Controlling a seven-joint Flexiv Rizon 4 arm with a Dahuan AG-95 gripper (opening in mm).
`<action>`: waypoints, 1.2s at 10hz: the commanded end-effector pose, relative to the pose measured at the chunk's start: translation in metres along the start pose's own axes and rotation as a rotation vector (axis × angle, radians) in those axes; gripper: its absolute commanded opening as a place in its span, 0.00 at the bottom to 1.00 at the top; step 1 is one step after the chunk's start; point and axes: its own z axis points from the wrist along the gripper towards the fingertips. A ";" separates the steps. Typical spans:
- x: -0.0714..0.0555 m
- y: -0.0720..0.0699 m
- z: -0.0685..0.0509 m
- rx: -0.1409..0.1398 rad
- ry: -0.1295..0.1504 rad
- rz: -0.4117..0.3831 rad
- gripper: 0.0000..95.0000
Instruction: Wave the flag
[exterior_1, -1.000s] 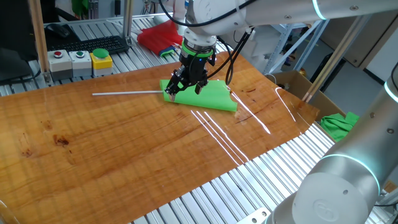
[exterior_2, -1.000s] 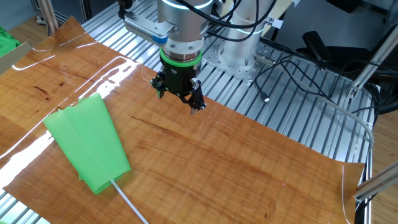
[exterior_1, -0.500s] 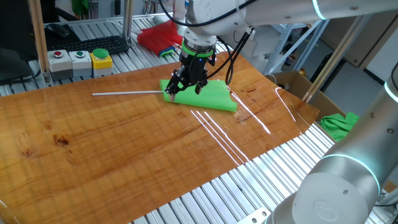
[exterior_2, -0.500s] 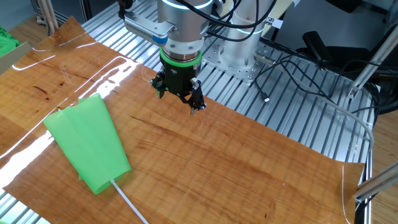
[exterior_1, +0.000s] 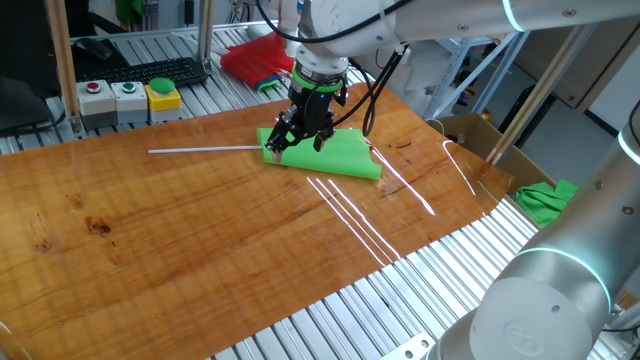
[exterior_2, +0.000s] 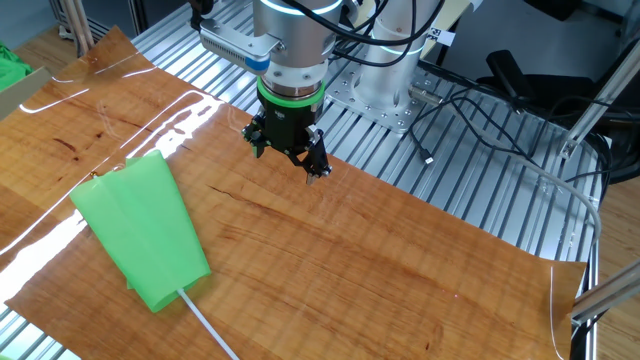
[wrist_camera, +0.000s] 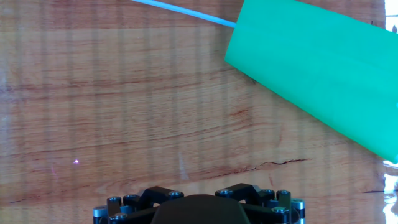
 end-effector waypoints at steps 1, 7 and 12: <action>0.000 0.000 0.000 -0.005 -0.027 0.157 0.00; 0.002 0.003 0.002 -0.005 -0.025 0.162 0.00; -0.001 0.006 0.009 -0.002 -0.020 0.229 0.00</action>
